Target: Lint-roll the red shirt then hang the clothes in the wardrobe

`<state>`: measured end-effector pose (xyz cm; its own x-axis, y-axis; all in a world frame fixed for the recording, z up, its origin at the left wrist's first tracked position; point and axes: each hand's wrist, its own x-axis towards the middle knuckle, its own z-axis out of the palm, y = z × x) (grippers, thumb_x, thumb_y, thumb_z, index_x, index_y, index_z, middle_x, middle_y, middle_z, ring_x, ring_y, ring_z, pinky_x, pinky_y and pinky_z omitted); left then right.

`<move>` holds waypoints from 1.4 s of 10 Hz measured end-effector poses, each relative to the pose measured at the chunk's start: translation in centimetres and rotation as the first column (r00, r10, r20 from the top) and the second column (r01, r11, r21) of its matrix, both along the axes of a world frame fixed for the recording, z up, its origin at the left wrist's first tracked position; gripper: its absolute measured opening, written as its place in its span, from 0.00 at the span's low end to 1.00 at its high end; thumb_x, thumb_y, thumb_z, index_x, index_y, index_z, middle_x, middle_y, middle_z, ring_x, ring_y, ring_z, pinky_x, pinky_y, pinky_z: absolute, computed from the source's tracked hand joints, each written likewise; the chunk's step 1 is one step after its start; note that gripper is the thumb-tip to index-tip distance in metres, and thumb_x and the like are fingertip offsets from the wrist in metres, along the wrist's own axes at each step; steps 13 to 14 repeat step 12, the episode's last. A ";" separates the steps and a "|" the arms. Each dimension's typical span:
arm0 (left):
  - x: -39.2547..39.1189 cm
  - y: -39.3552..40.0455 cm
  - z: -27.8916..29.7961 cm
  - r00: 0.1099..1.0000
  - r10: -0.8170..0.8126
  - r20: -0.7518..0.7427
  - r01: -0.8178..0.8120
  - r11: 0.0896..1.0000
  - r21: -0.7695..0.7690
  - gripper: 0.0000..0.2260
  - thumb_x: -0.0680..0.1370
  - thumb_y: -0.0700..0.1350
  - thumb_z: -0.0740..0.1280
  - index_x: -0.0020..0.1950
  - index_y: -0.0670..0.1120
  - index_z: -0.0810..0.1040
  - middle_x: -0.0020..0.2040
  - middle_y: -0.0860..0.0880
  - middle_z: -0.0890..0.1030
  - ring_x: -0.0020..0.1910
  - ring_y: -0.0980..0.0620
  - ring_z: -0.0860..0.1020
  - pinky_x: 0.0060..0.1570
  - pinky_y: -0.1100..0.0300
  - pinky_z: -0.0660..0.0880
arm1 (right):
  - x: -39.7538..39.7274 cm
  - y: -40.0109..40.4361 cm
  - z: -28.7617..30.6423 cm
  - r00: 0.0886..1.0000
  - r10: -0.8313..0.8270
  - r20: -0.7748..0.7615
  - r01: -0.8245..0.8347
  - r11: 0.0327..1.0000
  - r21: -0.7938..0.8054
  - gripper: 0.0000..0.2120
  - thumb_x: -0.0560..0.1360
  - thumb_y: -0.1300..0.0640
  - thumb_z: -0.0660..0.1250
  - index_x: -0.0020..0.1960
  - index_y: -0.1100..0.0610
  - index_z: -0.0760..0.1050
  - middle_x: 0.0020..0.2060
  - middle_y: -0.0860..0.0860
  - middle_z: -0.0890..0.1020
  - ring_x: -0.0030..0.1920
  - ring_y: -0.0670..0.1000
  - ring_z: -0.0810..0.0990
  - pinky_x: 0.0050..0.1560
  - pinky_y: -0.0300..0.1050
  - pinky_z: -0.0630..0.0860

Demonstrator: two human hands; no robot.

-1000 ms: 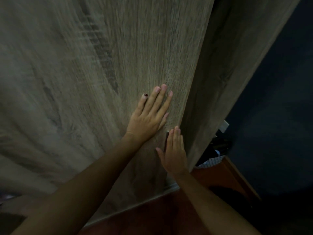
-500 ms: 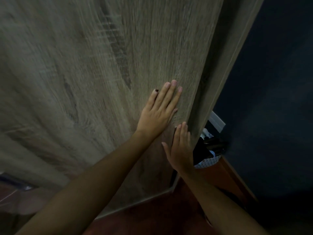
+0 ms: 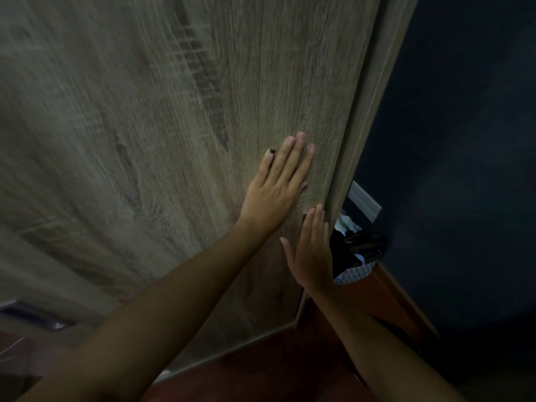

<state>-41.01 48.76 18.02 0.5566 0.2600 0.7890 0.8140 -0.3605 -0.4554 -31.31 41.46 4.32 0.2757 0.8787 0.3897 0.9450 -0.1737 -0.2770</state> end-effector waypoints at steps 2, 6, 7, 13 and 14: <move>1.0 0.2 -0.1 1.000 0.010 0.007 -0.010 1.000 -0.010 0.26 0.83 0.55 0.48 0.78 0.45 0.50 0.78 0.42 0.45 0.75 0.43 0.36 0.73 0.49 0.42 | 1.0 0.1 0.0 1.000 -0.004 0.024 0.004 1.000 -0.001 0.41 0.79 0.36 0.52 0.77 0.65 0.46 0.76 0.60 0.46 0.77 0.57 0.48 0.76 0.54 0.52; 1.0 0.0 -0.1 1.000 0.024 -0.010 -0.024 0.999 -0.026 0.26 0.83 0.56 0.49 0.77 0.45 0.49 0.76 0.45 0.53 0.77 0.43 0.50 0.73 0.48 0.40 | 1.1 0.2 -0.1 0.999 0.038 0.004 -0.038 0.999 0.033 0.41 0.79 0.38 0.55 0.77 0.66 0.45 0.76 0.62 0.45 0.77 0.59 0.47 0.76 0.56 0.52; 1.0 -0.6 0.3 1.000 0.019 -0.016 -0.021 0.997 -0.075 0.26 0.83 0.55 0.49 0.77 0.44 0.48 0.76 0.44 0.57 0.75 0.47 0.57 0.73 0.49 0.42 | 1.3 -0.1 0.1 0.998 0.055 0.011 -0.055 0.998 0.013 0.41 0.79 0.38 0.53 0.77 0.66 0.44 0.76 0.63 0.45 0.77 0.60 0.47 0.76 0.57 0.54; -11.2 -12.0 -3.9 0.950 0.299 -0.085 -0.290 0.756 -0.587 0.28 0.83 0.54 0.50 0.77 0.41 0.47 0.78 0.42 0.49 0.77 0.46 0.48 0.74 0.49 0.46 | -0.8 -7.1 3.5 0.978 0.200 0.060 -0.185 0.965 -0.188 0.35 0.80 0.38 0.41 0.78 0.60 0.43 0.78 0.55 0.47 0.78 0.54 0.42 0.77 0.55 0.41; -11.2 -12.0 -3.9 0.950 0.299 -0.085 -0.290 0.756 -0.587 0.28 0.83 0.54 0.50 0.77 0.41 0.47 0.78 0.42 0.49 0.77 0.46 0.48 0.74 0.49 0.46 | -0.8 -7.1 3.5 0.978 0.200 0.060 -0.185 0.965 -0.188 0.35 0.80 0.38 0.41 0.78 0.60 0.43 0.78 0.55 0.47 0.78 0.54 0.42 0.77 0.55 0.41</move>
